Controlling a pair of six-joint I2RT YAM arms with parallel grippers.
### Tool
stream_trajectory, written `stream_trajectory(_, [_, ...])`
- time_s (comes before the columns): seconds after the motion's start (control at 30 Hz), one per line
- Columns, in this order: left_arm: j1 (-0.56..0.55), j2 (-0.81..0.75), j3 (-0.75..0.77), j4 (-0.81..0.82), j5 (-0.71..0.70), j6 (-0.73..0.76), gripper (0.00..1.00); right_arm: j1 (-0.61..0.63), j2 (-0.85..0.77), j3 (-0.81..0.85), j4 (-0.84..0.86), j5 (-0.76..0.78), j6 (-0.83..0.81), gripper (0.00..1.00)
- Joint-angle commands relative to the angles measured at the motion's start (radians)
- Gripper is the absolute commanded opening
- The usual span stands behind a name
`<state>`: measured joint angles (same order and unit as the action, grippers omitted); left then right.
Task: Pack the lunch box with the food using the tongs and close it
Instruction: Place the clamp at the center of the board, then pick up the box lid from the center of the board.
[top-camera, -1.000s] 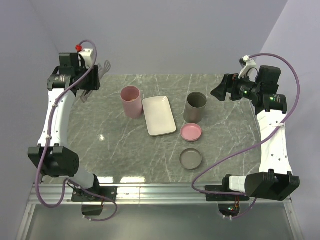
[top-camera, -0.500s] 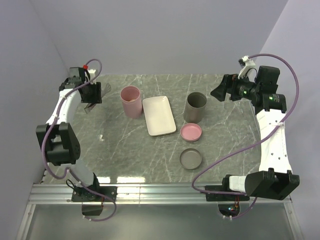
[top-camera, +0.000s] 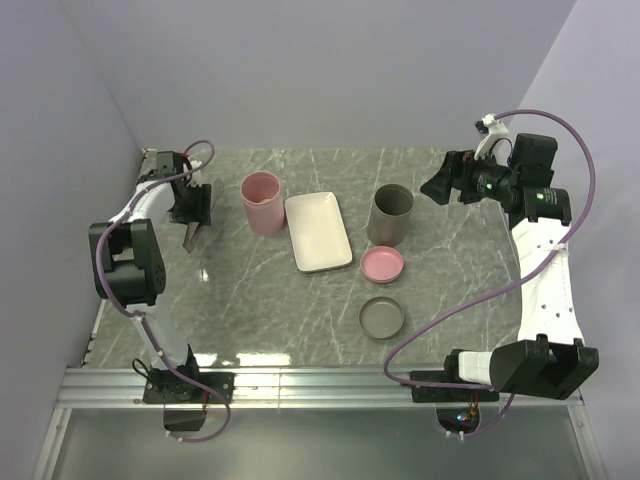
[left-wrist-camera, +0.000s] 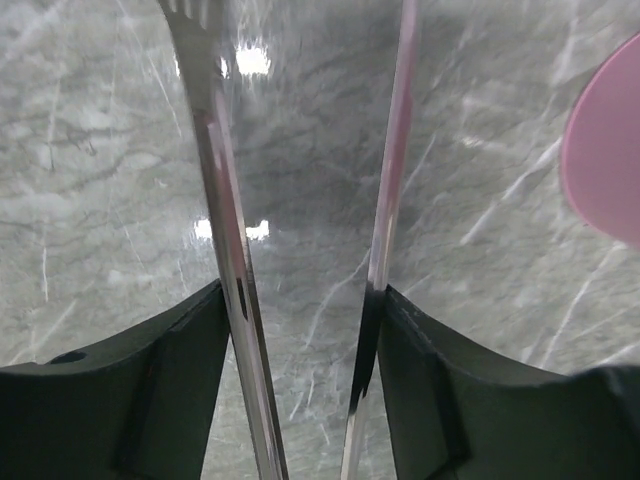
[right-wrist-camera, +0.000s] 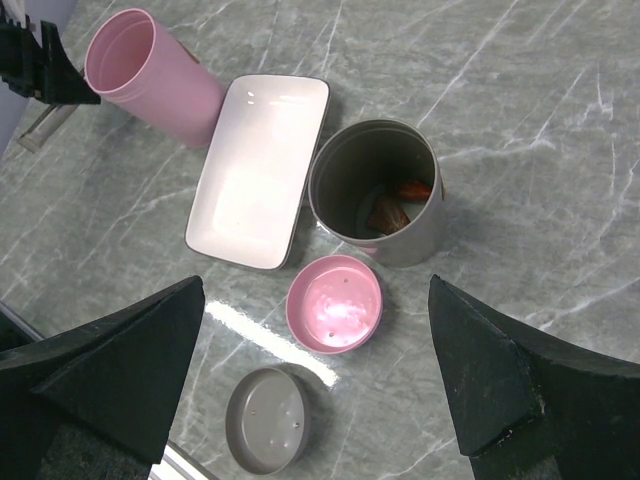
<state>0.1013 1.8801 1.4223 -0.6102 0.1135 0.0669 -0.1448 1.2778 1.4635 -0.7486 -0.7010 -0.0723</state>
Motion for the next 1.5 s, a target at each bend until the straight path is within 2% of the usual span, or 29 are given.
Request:
stream_trajectory(0.0, [-0.005,-0.012,-0.034,0.030,-0.031,0.020,0.64,-0.007,-0.014,-0.008,0.020,-0.022,-0.012,1.00])
stream_trajectory(0.1, [-0.006,-0.021,-0.065,0.035,-0.048,0.036,0.68,-0.007,-0.018,-0.017,0.023,-0.029,-0.007,1.00])
stream_trajectory(0.3, [-0.021,-0.032,-0.106,0.033,-0.054,0.045,0.71,-0.007,-0.034,-0.040,0.028,-0.034,-0.009,1.00])
stream_trajectory(0.57, [-0.041,-0.059,-0.086,0.012,-0.057,0.027,0.80,-0.007,-0.049,-0.049,0.014,-0.032,-0.030,1.00])
stream_trajectory(0.63, [-0.043,-0.070,-0.076,-0.009,-0.052,0.025,0.93,-0.009,-0.051,-0.049,0.009,-0.034,-0.038,1.00])
stream_trajectory(0.8, [-0.046,-0.096,-0.040,-0.048,-0.054,0.024,0.96,-0.007,-0.049,-0.042,-0.005,-0.034,-0.063,1.00])
stream_trajectory(0.97, [-0.046,-0.159,0.021,-0.092,-0.022,0.027,0.97,-0.007,-0.052,-0.008,-0.087,-0.061,-0.188,1.00])
stream_trajectory(1.17, [-0.045,-0.280,0.098,-0.112,0.161,0.017,0.99,0.014,-0.057,0.034,-0.282,-0.071,-0.443,1.00])
stream_trajectory(1.23, [-0.041,-0.332,0.104,-0.103,0.228,-0.002,0.99,0.045,-0.055,0.038,-0.368,-0.039,-0.547,1.00])
stream_trajectory(1.33, [-0.035,-0.419,0.075,-0.030,0.303,-0.053,0.99,0.117,-0.064,0.024,-0.435,0.038,-0.616,1.00])
stream_trajectory(1.47, [-0.031,-0.519,-0.005,0.090,0.416,-0.128,0.99,0.365,-0.090,-0.067,-0.431,0.260,-0.650,1.00])
